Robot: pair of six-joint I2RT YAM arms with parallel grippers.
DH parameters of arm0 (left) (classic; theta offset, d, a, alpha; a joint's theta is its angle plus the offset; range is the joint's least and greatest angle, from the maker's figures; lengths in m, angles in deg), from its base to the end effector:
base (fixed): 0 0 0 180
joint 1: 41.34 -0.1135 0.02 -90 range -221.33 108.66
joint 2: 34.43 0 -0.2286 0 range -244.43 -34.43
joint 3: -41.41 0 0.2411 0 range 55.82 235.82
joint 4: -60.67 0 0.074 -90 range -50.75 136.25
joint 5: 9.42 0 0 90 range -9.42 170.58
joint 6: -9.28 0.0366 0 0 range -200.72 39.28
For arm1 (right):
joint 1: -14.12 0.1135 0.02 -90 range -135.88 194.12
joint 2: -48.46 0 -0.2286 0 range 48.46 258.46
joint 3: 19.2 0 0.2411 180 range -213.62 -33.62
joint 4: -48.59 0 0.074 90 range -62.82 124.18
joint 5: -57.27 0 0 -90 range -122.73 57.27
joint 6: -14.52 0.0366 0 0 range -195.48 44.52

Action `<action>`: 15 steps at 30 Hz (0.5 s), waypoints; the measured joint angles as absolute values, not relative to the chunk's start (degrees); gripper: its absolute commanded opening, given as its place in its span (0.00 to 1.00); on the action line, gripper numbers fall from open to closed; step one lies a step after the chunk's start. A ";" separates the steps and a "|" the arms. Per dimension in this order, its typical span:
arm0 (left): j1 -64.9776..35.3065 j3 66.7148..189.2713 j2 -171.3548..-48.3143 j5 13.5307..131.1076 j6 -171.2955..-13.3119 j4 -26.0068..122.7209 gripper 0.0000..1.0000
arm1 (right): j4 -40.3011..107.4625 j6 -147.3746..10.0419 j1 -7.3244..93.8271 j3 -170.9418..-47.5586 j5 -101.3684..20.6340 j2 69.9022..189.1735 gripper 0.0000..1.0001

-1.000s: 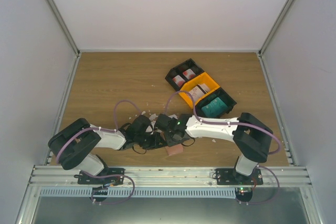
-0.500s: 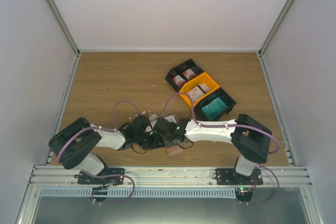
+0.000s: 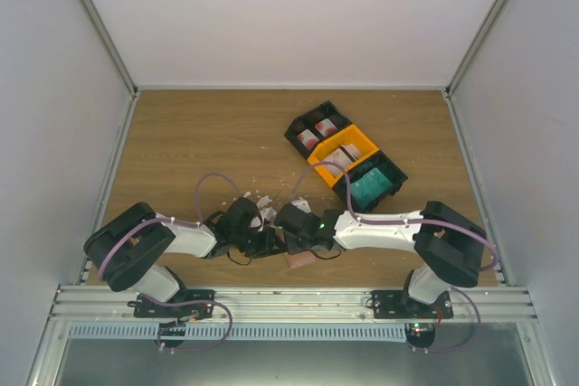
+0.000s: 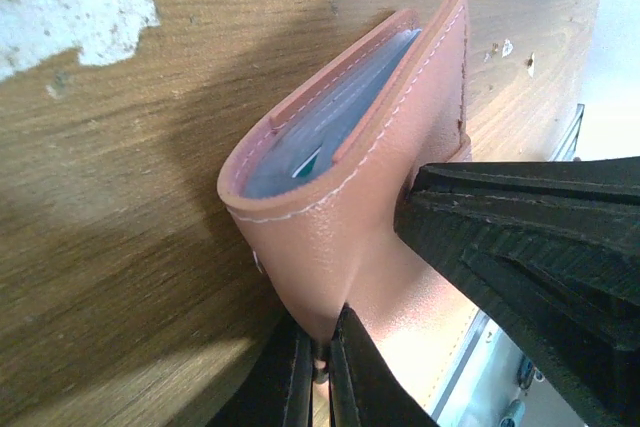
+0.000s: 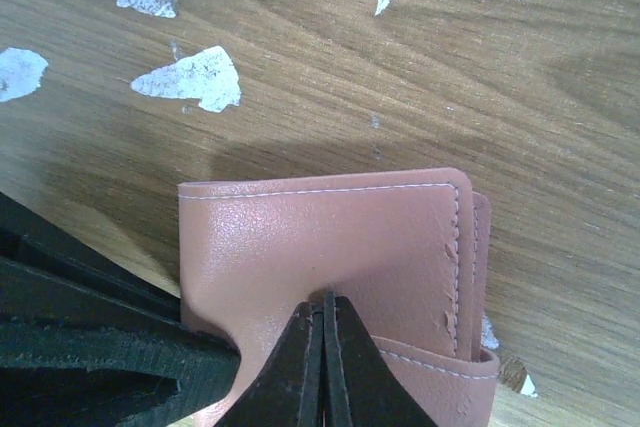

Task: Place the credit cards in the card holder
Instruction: Close the card holder at the center of the board.

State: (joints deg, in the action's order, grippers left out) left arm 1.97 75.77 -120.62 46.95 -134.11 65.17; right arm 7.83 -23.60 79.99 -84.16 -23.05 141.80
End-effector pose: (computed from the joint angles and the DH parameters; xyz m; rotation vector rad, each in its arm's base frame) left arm 0.1495 -0.1688 0.0752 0.0817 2.7666 -1.3543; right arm 0.1220 0.2573 0.1242 -0.2969 2.7777 0.3179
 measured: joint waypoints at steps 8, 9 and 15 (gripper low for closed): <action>1.89 76.29 -120.69 46.87 -133.28 64.19 0.00 | 19.50 -23.52 77.35 -75.44 -28.48 136.05 0.00; 1.82 76.40 -120.75 46.80 -133.08 63.99 0.01 | 21.71 -23.34 77.15 -73.87 -29.02 135.24 0.00; 1.28 76.88 -121.60 45.47 -132.36 63.62 0.00 | 36.63 -20.39 75.79 -63.75 -33.20 130.93 0.00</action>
